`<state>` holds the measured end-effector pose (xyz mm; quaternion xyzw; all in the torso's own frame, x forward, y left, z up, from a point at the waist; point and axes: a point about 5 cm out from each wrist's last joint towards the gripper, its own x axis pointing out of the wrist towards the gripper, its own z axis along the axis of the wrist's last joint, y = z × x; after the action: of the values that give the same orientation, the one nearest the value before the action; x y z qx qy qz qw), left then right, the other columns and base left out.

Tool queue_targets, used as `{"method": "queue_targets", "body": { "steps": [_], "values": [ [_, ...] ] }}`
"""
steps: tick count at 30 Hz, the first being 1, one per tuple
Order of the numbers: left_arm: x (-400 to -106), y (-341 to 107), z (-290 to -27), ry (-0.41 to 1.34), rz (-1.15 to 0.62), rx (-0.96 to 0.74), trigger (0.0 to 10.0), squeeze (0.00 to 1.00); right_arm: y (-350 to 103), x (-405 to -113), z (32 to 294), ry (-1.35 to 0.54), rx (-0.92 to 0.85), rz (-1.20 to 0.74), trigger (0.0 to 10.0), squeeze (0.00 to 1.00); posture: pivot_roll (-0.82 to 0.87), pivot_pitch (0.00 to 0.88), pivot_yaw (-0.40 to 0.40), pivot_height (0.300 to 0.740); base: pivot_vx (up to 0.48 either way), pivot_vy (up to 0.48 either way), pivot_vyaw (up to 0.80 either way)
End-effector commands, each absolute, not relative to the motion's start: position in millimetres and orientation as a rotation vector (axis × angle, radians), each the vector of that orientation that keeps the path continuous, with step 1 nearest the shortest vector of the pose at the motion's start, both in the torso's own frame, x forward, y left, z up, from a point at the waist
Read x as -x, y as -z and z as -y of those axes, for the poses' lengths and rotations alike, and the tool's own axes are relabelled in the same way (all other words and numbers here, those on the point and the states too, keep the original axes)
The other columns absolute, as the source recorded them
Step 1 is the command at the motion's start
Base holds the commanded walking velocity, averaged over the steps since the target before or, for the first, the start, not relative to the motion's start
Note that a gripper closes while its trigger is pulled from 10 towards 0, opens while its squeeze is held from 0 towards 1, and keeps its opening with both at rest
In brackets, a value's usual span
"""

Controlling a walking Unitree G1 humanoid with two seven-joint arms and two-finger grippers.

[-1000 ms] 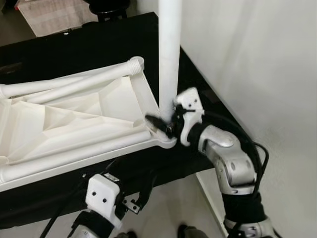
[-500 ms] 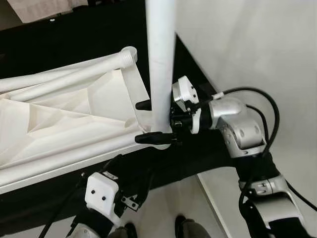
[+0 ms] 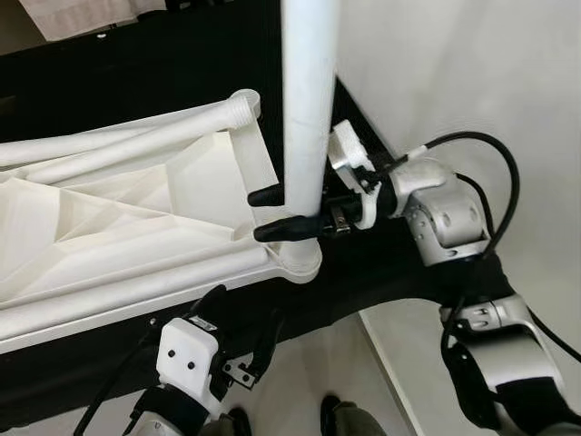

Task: Building children table

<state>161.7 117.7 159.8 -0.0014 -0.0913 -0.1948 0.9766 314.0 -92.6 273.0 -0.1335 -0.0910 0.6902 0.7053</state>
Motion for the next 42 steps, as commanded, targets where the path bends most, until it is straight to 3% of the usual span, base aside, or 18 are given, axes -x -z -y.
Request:
{"method": "queue_targets", "body": {
  "steps": [1, 2, 4, 5, 7, 13, 14, 15, 18, 19, 27, 28, 38, 39, 42],
  "values": [
    [-159.4, -159.3, -116.8, 0.391, 0.176, 0.013, 10.0, 0.0, -252.9, -314.2, 94.8, -1.46, 0.23, 0.11, 0.0, 0.0, -0.04, 0.309, 0.005, 0.74, 0.0, 0.0, 0.0],
    [-159.4, -159.3, -116.8, 0.391, 0.176, 0.013, 10.0, 0.0, -252.9, -314.2, 94.8, -1.46, 0.23, 0.11, 0.0, 0.0, -0.04, 0.309, 0.005, 0.74, 0.0, 0.0, 0.0],
    [-159.5, -159.6, -117.7, 0.39, 0.178, 0.013, 10.0, 0.0, -208.1, -313.5, 90.2, -0.855, 0.156, -0.04, 0.0, 0.0, -0.04, 0.315, 0.007, 0.74, 0.0, 0.0, 0.0],
    [-159.5, -159.6, -117.7, 0.39, 0.178, 0.013, 10.0, 0.0, -208.1, -313.5, 90.2, -0.855, 0.156, -0.04, 0.0, 0.0, -0.04, 0.315, 0.007, 0.74, 0.0, 0.0, 0.0],
    [-160.8, -159.1, -118.9, 0.392, 0.178, 0.011, 10.0, 0.0, -171.5, -286.5, 86.5, -0.573, 0.133, -0.173, 0.0, 0.0, -0.04, 0.303, 0.025, 0.74, 0.0, 0.0, 0.0],
    [-163.3, -157.0, -118.8, 0.402, 0.175, 0.009, 10.0, 0.0, -176.5, -288.8, 65.1, -0.681, 0.149, -0.145, 0.0, 0.0, -0.04, 0.282, 0.016, 0.74, 0.0, 0.0, 0.0],
    [-163.4, -157.0, -118.8, 0.4, 0.175, 0.008, 10.0, 0.0, -180.4, -293.5, 64.0, -0.69, 0.154, -0.136, 4.2, 0.0, -0.03, 0.282, 0.017, 0.74, 0.0, 0.0, 0.0],
    [-163.3, -157.2, -119.0, 0.397, 0.177, 0.006, 10.0, 0.0, -183.7, -295.6, 62.2, -0.715, 0.157, -0.133, 10.0, 0.0, -0.03, 0.282, 0.018, 0.74, 0.0, 0.0, 0.0],
    [-163.0, -157.3, -119.8, 0.382, 0.18, 0.004, 10.0, 0.0, -198.3, -298.7, 56.2, -0.805, 0.074, -0.101, 10.0, 0.0, -0.02, 0.278, 0.022, 0.74, 0.0, 0.0, 0.0],
    [-163.0, -157.4, -119.7, 0.38, 0.18, 0.004, 10.0, 0.0, -208.6, -300.0, 54.5, -0.976, 0.053, -0.067, 10.0, 1.0, -0.01, 0.275, 0.022, 0.74, 0.0, 0.0, 0.0],
    [-162.2, -158.4, -117.9, 0.389, 0.18, 0.006, 10.0, 0.0, -235.0, -308.6, 64.4, -1.34, 0.14, 0.031, 10.0, 1.0, 0.01, 0.285, 0.013, 0.74, 0.0, 0.0, 0.0],
    [-161.2, -159.1, -117.3, 0.391, 0.18, 0.007, 10.0, 0.0, -242.0, -316.7, 67.7, -1.405, 0.186, 0.046, 10.0, 0.0, 0.01, 0.289, 0.011, 0.74, 0.0, 0.0, 0.0],
    [-155.9, -161.5, -115.2, 0.389, 0.177, 0.011, 10.0, 0.0, -266.2, -336.5, 73.0, -1.61, 0.274, 0.074, 10.0, 0.0, 0.04, 0.313, 0.012, 0.74, 0.0, 0.0, 0.0],
    [-155.0, -161.8, -115.0, 0.391, 0.176, 0.012, 10.0, 0.0, -271.7, -339.5, 73.6, -1.652, 0.275, 0.073, 6.8, 0.0, 0.04, 0.316, 0.012, 0.74, 0.0, 0.0, 0.0],
    [-155.0, -161.8, -115.0, 0.391, 0.176, 0.012, 10.0, 0.0, -271.7, -339.5, 73.6, -1.652, 0.275, 0.073, 6.8, 0.0, 0.04, 0.316, 0.012, 0.74, 0.0, 0.0, 0.0]
  ]
}}
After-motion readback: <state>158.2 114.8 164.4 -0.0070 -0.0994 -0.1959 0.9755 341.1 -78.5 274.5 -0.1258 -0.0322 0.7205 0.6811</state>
